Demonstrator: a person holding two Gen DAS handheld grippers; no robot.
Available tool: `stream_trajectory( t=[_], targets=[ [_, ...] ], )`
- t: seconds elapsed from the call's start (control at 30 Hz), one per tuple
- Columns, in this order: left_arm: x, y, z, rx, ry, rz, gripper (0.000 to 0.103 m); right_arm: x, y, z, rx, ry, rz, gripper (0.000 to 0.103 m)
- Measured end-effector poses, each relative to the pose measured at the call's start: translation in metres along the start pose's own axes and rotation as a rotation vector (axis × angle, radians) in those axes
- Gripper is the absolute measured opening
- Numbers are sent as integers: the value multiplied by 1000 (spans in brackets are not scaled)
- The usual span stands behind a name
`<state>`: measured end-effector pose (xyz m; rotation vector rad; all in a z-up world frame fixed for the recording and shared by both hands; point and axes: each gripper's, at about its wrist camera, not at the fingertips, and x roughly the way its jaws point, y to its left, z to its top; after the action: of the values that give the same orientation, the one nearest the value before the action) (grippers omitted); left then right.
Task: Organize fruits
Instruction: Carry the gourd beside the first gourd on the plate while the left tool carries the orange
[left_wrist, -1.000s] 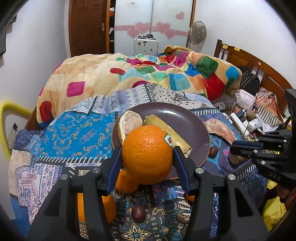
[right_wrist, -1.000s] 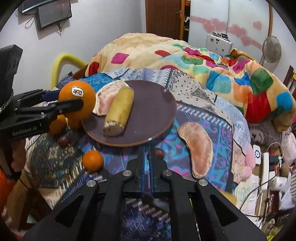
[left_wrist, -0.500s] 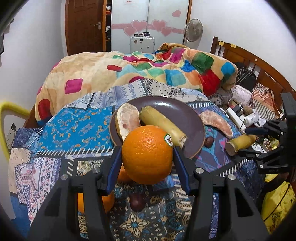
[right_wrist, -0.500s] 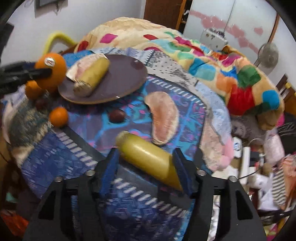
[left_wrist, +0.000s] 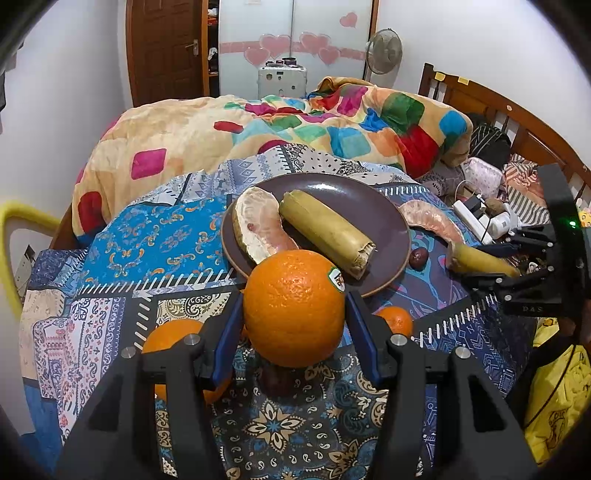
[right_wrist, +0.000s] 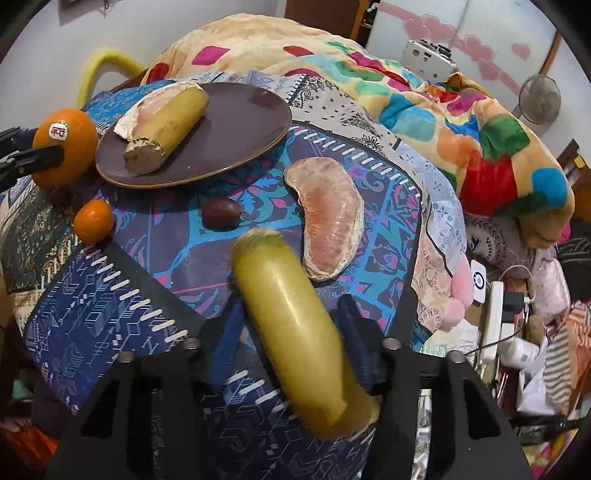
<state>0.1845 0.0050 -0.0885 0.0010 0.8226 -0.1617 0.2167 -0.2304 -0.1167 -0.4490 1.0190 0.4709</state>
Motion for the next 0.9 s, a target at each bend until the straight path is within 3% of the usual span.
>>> stream_trajectory(
  t=[0.3, 0.6, 0.9],
  targets=[
    [0, 4, 9, -21, -17, 14, 55, -21, 14, 3, 72, -91, 49, 35],
    [12, 9, 33, -46, -37, 30, 55, -44, 17, 42, 109, -220, 80, 34],
    [38, 10, 48, -43, -15, 37, 55, -27, 27, 74, 113, -248, 115, 34]
  ],
)
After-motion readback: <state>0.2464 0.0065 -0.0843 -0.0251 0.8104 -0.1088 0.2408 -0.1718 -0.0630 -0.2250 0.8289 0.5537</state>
